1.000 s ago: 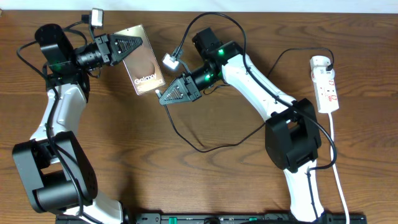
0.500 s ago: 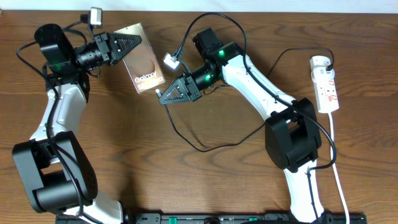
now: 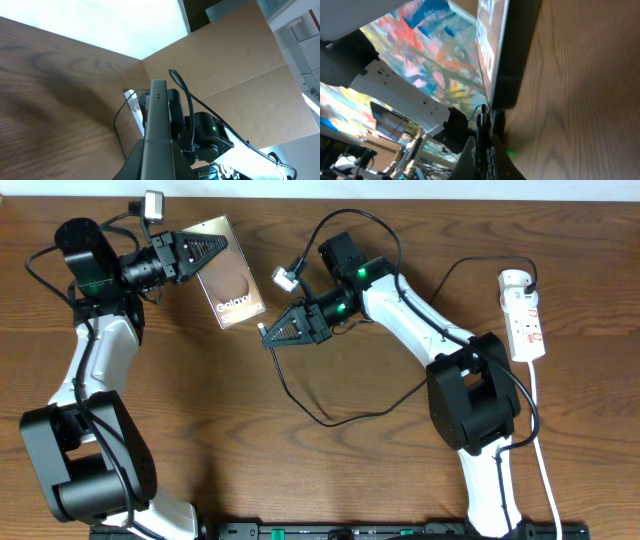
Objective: Plug charger to phone and switch on socket
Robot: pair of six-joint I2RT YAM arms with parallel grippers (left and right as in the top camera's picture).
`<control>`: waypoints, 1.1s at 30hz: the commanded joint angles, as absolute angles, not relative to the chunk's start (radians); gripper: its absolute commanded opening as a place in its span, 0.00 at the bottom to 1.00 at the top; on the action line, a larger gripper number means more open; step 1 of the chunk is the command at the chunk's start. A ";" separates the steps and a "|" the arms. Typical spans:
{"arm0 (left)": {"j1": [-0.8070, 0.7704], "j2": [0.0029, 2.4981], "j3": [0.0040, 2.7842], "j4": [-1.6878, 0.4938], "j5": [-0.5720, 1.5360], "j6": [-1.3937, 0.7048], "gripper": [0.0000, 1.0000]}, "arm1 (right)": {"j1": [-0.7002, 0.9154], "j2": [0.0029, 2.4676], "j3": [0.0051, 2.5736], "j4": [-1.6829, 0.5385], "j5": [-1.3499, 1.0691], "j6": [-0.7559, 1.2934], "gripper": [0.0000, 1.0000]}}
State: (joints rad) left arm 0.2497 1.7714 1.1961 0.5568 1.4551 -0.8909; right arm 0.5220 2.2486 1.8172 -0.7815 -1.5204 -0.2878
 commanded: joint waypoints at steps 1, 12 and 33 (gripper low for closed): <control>0.252 1.769 1.200 0.567 1.466 -0.900 0.07 | 0.519 2.228 1.812 -0.756 -1.561 -0.273 0.01; 0.251 1.769 1.200 0.567 1.471 -0.900 0.07 | 0.524 2.228 1.812 -0.679 -1.561 -0.217 0.01; 0.224 1.769 1.200 0.590 1.446 -0.923 0.07 | 0.540 2.228 1.803 -0.636 -1.560 -0.217 0.01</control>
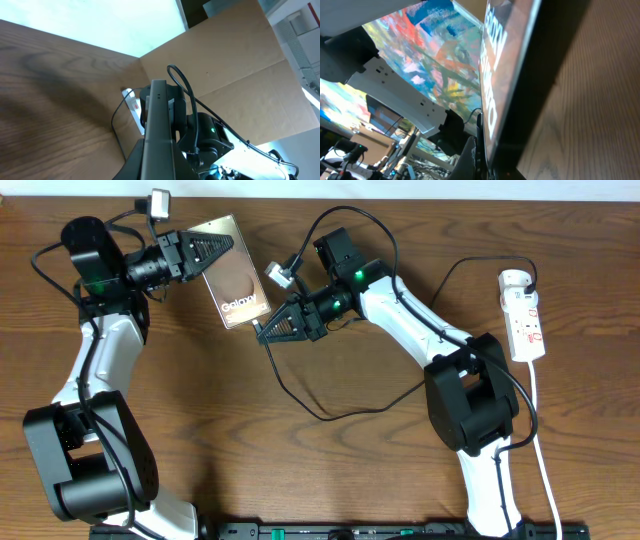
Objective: Plug charger to phone and switch on socket
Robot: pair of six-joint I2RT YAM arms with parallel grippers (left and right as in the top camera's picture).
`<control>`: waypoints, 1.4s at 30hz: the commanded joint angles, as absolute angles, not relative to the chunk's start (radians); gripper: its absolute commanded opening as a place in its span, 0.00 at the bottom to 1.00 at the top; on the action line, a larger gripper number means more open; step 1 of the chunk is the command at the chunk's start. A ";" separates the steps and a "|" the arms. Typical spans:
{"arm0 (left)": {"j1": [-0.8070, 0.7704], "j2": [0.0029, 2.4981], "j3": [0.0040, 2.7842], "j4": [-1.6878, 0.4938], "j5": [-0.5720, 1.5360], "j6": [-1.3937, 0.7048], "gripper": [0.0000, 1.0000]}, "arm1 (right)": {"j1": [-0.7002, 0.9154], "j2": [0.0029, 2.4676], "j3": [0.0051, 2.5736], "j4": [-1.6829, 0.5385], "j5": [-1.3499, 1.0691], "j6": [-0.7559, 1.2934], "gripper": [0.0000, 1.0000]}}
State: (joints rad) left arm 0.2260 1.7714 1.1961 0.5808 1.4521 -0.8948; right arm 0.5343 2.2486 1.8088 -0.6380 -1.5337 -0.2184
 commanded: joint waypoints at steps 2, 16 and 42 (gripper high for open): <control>0.224 1.769 1.200 0.590 1.444 -0.923 0.07 | 0.540 2.228 1.803 -0.636 -1.560 -0.217 0.01; 0.223 1.769 1.200 0.590 1.443 -0.929 0.07 | 0.540 2.228 1.803 -0.631 -1.560 -0.217 0.01; 0.195 1.769 1.200 0.593 1.451 -0.925 0.07 | 0.533 2.228 1.803 -0.631 -1.560 -0.217 0.01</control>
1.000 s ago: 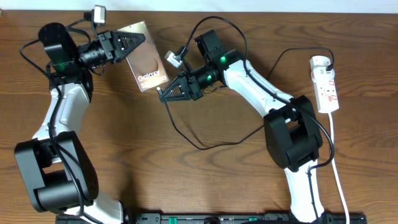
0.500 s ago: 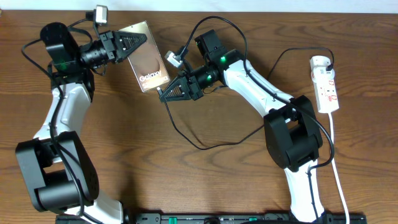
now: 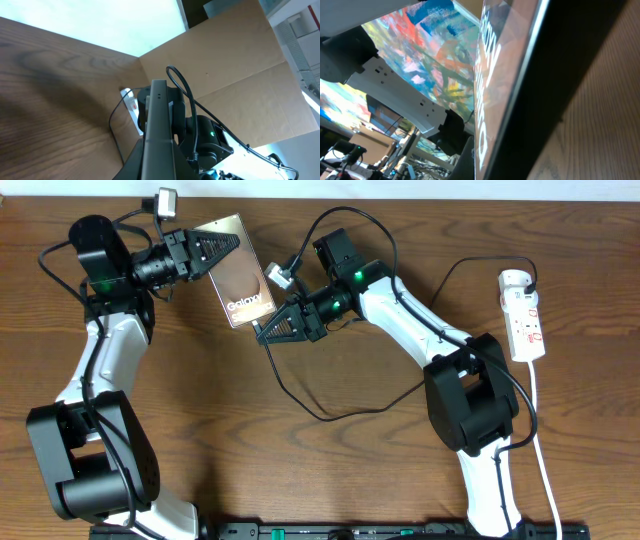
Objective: Plug charger to phone and switch on socket
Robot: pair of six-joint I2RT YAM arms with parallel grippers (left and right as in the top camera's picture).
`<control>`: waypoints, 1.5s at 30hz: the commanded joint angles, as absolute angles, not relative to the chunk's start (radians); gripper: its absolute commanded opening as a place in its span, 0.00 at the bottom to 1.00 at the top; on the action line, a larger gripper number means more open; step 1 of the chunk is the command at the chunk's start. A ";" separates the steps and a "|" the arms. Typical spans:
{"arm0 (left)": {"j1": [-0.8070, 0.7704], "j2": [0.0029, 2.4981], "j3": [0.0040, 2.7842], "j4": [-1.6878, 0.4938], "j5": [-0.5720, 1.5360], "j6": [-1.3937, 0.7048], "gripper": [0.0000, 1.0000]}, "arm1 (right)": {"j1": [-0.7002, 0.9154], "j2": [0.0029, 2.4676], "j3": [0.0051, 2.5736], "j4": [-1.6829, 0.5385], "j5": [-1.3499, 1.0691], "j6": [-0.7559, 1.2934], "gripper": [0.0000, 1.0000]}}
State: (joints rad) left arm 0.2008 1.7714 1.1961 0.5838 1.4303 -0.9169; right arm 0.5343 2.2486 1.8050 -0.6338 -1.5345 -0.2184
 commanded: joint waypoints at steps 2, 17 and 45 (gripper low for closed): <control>0.195 1.769 1.200 0.593 1.451 -0.926 0.07 | 0.530 2.228 1.803 -0.631 -1.560 -0.217 0.01; 0.195 1.769 1.200 0.593 1.451 -0.913 0.07 | 0.518 2.228 1.803 -0.632 -1.560 -0.216 0.01; 0.195 1.769 1.200 0.593 1.468 -0.846 0.07 | 0.518 2.228 1.803 -0.447 -1.560 0.004 0.01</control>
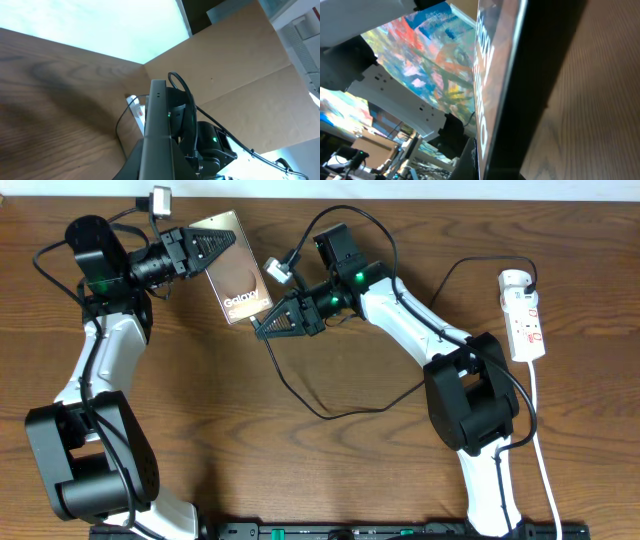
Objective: Plug charger to phone and switch on socket
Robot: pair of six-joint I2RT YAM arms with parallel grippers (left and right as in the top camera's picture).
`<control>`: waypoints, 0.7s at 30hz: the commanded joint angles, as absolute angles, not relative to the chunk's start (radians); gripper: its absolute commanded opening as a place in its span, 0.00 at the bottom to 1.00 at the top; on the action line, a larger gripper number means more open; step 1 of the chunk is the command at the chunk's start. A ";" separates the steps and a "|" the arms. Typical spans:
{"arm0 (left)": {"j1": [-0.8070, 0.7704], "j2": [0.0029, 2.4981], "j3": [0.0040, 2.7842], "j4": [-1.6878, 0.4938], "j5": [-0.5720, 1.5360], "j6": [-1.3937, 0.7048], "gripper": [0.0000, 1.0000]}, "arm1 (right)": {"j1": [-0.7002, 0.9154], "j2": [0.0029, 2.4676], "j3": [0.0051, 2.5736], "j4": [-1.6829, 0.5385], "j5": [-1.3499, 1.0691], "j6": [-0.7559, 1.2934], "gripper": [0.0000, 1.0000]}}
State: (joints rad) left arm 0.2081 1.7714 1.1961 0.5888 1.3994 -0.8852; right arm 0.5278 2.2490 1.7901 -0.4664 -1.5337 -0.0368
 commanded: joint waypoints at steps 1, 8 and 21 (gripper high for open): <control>0.195 1.769 1.200 0.593 1.476 -0.839 0.07 | 0.518 2.228 1.803 -0.447 -1.560 0.004 0.01; 0.195 1.769 1.200 0.593 1.491 -0.823 0.08 | 0.518 2.228 1.803 -0.404 -1.560 0.041 0.01; 0.195 1.769 1.200 0.589 1.423 -0.863 0.07 | 0.518 2.228 1.803 -0.377 -1.559 0.056 0.01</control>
State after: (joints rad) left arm 0.2092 1.7714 1.1961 0.5877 1.3930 -0.8616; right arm 0.5274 2.2490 1.7882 -0.3916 -1.5333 0.0494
